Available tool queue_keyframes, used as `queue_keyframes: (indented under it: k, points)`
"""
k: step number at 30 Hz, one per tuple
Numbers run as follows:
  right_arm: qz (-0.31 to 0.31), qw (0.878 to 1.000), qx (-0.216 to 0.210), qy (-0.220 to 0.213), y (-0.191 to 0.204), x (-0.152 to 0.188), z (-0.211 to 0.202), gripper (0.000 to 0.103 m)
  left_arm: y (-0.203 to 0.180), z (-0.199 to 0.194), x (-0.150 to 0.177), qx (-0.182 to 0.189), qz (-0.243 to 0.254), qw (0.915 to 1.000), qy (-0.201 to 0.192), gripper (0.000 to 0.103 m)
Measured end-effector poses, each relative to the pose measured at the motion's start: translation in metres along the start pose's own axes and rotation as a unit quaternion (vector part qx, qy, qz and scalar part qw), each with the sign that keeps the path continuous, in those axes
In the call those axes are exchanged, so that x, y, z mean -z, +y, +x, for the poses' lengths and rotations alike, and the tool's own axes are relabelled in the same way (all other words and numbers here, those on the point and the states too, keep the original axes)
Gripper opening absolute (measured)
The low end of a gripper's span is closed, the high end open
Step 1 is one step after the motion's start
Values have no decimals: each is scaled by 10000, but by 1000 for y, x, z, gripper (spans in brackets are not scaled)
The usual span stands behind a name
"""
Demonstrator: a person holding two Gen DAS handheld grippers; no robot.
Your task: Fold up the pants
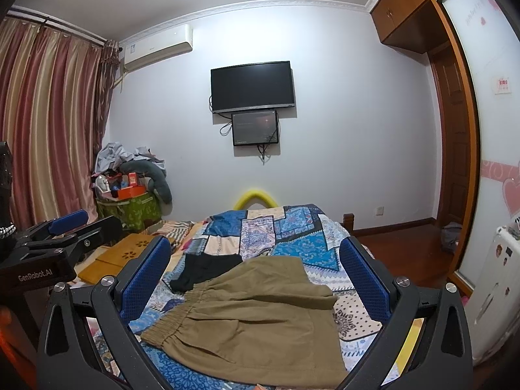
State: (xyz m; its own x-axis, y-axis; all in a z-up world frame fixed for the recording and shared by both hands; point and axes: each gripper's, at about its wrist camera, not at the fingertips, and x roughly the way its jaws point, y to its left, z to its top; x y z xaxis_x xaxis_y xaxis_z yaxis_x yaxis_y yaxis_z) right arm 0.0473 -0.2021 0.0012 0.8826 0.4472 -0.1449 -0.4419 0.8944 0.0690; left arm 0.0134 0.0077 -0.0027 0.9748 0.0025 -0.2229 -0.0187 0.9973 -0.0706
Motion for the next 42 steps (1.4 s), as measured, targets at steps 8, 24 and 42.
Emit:
queue_keyframes:
  k: [8, 24, 42]
  points:
    - [-25, 10000, -5, -9, 2, 0, 1, 103, -1, 2, 1, 53, 69, 10000, 9, 103]
    - [6, 10000, 1, -5, 0, -1, 1, 103, -6, 2, 2, 34, 179, 9998, -15, 103]
    - [23, 10000, 3, -2, 0, 1, 2, 103, -6, 6, 2, 3, 152, 9999, 10, 103]
